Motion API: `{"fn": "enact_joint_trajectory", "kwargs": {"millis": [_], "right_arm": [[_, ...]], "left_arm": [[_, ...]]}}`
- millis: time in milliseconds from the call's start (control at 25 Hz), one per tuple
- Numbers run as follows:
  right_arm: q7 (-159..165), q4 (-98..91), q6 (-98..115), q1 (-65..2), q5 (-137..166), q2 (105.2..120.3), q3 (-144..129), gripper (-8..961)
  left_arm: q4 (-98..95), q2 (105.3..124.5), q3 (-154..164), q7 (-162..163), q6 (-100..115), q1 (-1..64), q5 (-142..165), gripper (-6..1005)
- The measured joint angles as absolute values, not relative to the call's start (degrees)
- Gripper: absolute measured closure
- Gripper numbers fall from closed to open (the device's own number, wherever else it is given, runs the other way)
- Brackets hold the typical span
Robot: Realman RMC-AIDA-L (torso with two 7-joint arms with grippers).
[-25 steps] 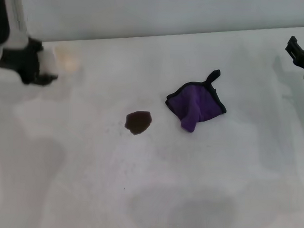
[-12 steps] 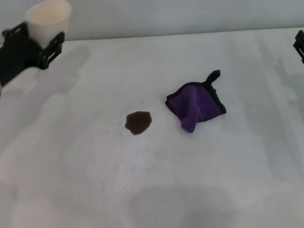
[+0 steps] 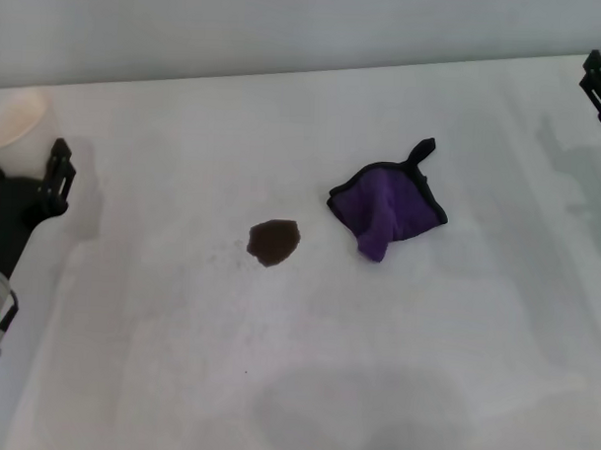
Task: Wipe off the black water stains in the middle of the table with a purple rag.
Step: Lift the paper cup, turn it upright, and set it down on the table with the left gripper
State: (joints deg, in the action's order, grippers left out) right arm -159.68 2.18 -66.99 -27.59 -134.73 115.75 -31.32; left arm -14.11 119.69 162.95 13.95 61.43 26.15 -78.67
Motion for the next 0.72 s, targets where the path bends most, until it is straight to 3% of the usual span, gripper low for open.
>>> {"fn": "enact_joint_trajectory", "kwargs": {"millis": [720], "right_arm": [[-159.4,3.0,-68.2,-25.0,-134.7,116.02,-34.1,108]], "left_arm": [[-14.9,119.62,163.0,13.6,54.9,24.7,-75.6,491]]}}
